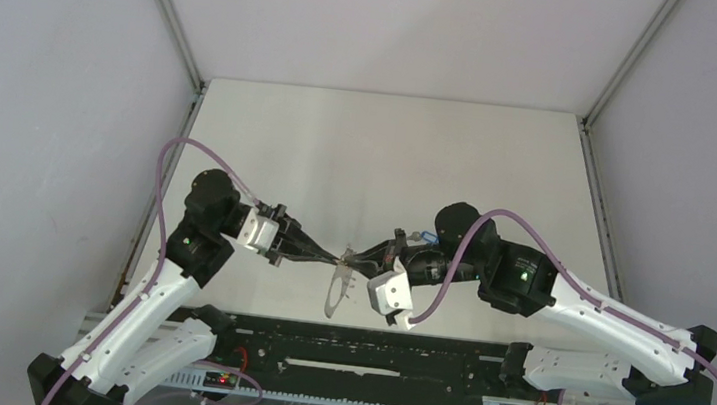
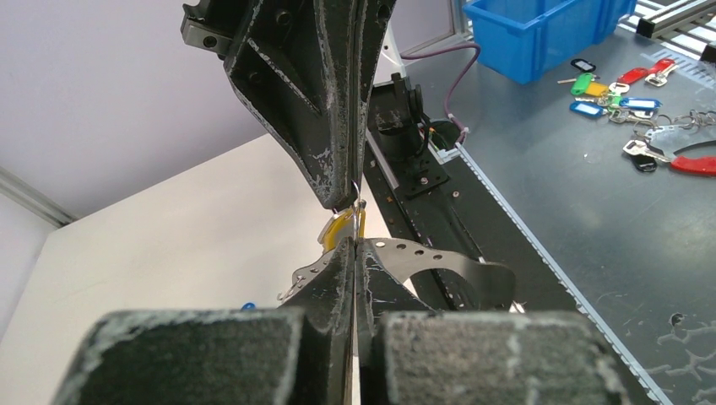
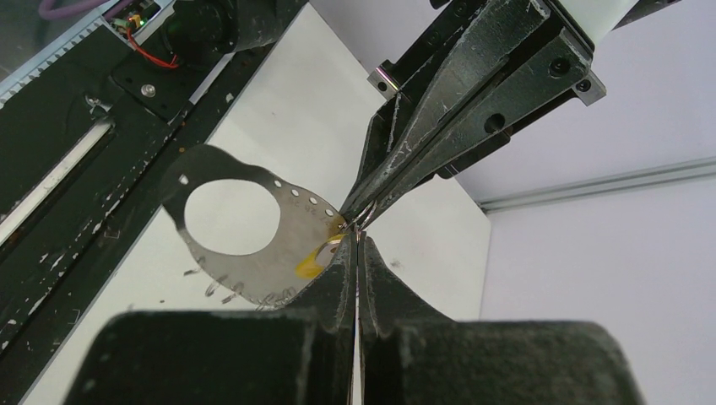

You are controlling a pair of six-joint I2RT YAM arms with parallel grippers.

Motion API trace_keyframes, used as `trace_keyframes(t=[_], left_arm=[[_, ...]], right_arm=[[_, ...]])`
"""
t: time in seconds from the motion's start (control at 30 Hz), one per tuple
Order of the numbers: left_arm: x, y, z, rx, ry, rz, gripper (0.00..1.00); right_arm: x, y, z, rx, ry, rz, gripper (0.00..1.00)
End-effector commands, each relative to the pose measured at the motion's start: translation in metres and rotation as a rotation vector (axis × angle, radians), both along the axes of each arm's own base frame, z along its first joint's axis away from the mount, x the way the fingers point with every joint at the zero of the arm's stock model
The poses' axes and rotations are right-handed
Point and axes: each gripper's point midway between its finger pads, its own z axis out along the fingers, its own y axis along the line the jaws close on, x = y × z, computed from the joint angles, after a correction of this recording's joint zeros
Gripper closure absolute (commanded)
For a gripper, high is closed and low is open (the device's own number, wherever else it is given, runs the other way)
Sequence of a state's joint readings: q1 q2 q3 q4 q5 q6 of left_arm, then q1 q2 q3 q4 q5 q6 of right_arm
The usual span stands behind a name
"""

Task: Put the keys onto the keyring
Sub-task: Insert the key onto the keyring.

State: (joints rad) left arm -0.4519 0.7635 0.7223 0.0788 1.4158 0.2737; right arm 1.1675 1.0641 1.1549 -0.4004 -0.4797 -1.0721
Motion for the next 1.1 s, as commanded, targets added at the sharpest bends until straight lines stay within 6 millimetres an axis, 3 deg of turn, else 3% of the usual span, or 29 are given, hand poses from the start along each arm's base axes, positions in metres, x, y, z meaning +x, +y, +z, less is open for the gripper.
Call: trace_keyframes(t=[0.0, 0.67, 1.07], left_arm=[[0.002, -0.001, 0.018, -0.037, -0.085, 0.018, 1.00], [0.001, -0.001, 0.011, -0.034, -0.094, 0.007, 1.00], [-0.003, 0.000, 0.015, -0.042, -0.113, -0.005, 1.00]], right_arm=[[-0.004, 0.004, 0.026, 0.065, -0.023, 0.023, 1.00], [-0.005, 0.013, 0.021, 0.010, 0.020, 0.036, 1.00], [0.007, 0.022, 0.012, -0.027, 0.043, -0.008, 1.00]])
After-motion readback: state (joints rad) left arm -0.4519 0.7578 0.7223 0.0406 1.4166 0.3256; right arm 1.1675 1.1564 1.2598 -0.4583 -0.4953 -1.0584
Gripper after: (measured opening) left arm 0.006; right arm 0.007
